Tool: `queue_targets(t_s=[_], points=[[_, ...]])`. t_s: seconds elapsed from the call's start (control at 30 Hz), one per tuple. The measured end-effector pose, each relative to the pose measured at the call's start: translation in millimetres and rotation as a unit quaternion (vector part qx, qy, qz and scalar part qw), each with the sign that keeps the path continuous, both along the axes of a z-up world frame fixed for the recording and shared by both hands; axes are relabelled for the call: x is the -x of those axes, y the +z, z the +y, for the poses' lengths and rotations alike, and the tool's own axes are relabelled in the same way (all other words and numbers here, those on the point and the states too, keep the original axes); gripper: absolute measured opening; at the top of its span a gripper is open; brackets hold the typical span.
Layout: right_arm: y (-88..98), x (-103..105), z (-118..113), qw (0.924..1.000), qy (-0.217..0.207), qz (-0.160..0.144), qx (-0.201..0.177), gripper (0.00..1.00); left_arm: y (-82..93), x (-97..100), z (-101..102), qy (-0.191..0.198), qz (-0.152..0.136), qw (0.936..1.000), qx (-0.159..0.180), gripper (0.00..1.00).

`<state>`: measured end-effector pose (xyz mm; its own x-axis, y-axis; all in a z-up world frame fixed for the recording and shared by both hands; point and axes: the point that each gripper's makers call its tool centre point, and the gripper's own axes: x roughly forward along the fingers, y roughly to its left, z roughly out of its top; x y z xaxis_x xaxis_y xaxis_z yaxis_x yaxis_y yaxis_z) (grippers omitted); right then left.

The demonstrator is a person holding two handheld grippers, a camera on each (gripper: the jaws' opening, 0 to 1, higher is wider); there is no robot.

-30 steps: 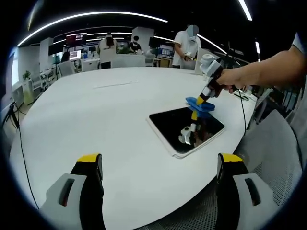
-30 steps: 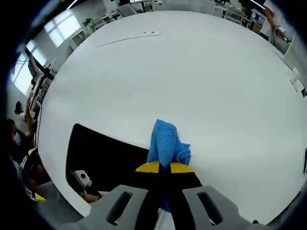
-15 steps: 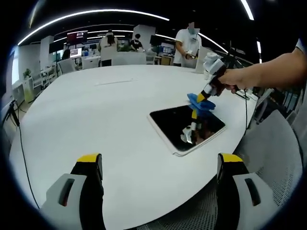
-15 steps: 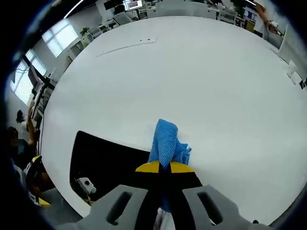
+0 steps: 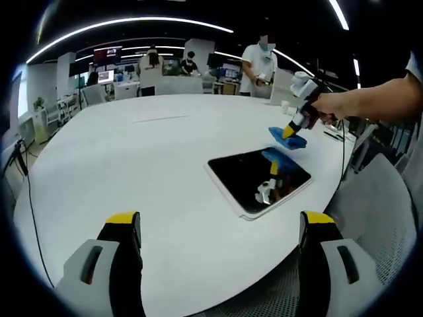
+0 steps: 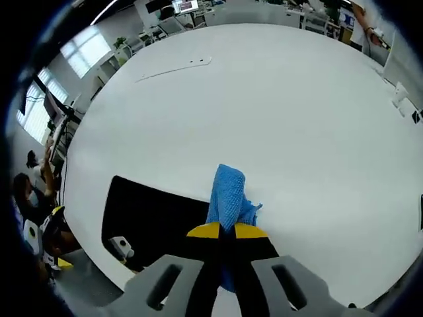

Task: Wipe the mirror surface with the cleaning cloth until all visible marks leave the cleaned area.

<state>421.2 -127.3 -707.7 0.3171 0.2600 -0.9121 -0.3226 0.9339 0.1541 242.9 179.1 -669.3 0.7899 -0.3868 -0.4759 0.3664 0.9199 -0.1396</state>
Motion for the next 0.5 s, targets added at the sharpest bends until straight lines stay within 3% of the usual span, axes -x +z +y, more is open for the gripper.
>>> queue_targets(t_s=[0.17, 0.5], points=[[-6.6, 3, -16, 0.9997, -0.021, 0.013, 0.002, 0.0, -0.4, -0.6, 0, 0.0, 0.0, 1.0, 0.002, 0.99], [-17.2, 25, -27, 0.9992, -0.02, 0.034, 0.005, 0.0, 1.4, -1.5, 2, 0.008, -0.003, 0.9999, 0.006, 0.99]])
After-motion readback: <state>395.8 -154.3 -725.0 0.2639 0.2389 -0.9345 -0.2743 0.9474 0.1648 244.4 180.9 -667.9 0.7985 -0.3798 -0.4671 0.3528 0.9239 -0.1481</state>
